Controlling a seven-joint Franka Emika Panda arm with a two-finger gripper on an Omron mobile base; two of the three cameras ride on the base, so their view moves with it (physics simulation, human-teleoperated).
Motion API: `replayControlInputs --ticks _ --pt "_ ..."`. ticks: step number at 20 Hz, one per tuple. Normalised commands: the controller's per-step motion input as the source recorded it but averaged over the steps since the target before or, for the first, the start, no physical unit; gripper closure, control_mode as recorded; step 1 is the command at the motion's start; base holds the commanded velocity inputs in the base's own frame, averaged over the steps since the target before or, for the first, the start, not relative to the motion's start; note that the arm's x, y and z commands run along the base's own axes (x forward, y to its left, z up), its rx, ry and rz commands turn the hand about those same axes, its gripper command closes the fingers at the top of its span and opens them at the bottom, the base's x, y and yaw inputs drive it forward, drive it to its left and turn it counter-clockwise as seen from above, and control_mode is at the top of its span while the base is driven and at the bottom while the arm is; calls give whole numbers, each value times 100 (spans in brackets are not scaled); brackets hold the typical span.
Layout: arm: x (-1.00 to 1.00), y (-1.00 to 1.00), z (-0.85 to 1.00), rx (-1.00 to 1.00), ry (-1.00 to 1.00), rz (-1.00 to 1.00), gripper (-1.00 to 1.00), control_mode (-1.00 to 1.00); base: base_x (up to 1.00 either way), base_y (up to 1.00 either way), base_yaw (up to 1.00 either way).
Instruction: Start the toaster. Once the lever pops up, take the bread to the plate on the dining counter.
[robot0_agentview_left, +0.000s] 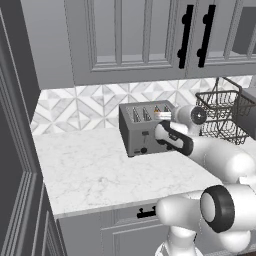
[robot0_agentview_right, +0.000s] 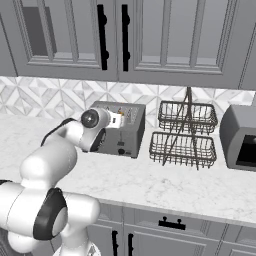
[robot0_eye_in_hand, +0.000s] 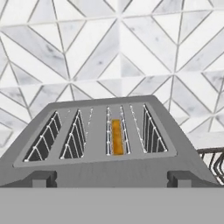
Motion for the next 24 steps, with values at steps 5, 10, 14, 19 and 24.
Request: replayControlInputs --ticks 5,10,14,19,24 --pt "3 1 -6 -3 -1 4 -100 -100 0 0 0" --pt "5 0 0 0 0 0 -100 -100 0 0 0" --pt "6 0 0 0 1 0 -100 -100 0 0 0" --pt "17 0 0 0 0 0 -100 -100 0 0 0" --pt "27 0 0 0 1 -1 -100 -100 0 0 0"
